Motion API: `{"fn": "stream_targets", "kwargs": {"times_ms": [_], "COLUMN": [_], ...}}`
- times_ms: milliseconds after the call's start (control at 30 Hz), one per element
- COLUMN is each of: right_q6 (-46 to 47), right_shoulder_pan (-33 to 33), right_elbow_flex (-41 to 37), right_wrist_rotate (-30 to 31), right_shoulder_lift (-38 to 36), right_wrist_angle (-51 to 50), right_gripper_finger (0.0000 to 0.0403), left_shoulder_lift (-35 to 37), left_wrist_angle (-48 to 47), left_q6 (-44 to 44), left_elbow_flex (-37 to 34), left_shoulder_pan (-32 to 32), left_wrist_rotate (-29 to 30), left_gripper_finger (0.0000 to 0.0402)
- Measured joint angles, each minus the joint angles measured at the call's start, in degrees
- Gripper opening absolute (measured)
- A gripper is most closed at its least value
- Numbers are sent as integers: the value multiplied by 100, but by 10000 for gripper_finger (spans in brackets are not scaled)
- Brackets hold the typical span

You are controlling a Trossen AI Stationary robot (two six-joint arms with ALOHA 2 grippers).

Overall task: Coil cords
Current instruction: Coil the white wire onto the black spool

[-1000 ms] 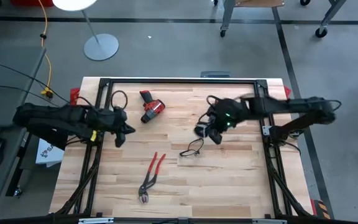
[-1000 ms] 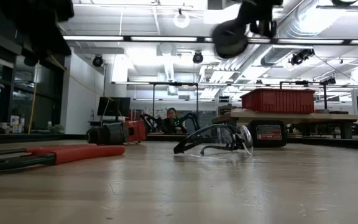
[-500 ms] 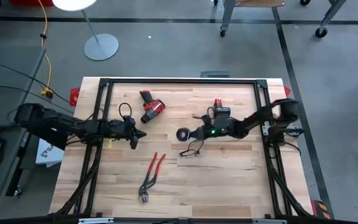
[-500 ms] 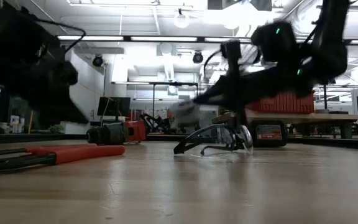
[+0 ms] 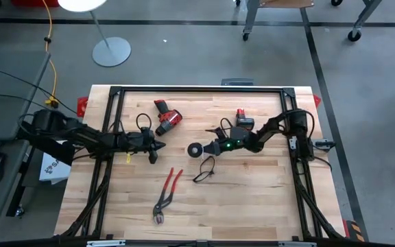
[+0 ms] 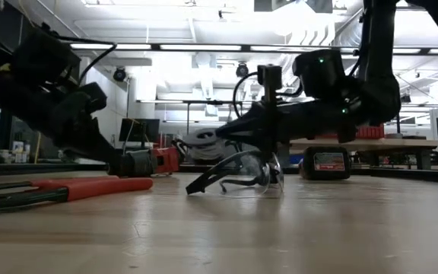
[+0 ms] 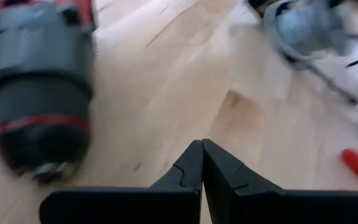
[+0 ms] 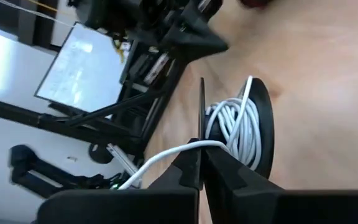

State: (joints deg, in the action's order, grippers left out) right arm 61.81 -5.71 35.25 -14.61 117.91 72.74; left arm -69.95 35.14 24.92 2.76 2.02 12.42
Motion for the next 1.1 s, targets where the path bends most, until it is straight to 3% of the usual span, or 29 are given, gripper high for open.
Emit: {"fn": "stream_targets", "kwargs": {"times_ms": [167, 300, 533, 767, 1100], "right_q6": [-378, -673, -1219, -1586, -2329], "right_shoulder_pan": [-187, -258, -256, -288, -407], "right_elbow_flex": [-314, -342, -355, -350, -339], "right_wrist_rotate": [-37, -93, 71, 309, 319], "right_shoulder_lift": [-375, -739, -1306, -1897, -2822], "right_wrist_angle": [-349, -1250, -2561, -3615, -5084], "right_gripper_finger": [0, 11, 87, 156, 182], "left_shoulder_lift": [-505, -760, -988, -1086, -1029], "left_wrist_angle": [509, 498, 506, 486, 390], "left_q6": [-66, -330, -1027, -724, -651], "left_elbow_flex": [71, 290, 923, 1124, 1133], "left_shoulder_pan": [0, 0, 28, 265, 328], "left_wrist_rotate": [-184, -378, -526, -521, -740], "left_gripper_finger": [0, 6, 43, 84, 92]}}
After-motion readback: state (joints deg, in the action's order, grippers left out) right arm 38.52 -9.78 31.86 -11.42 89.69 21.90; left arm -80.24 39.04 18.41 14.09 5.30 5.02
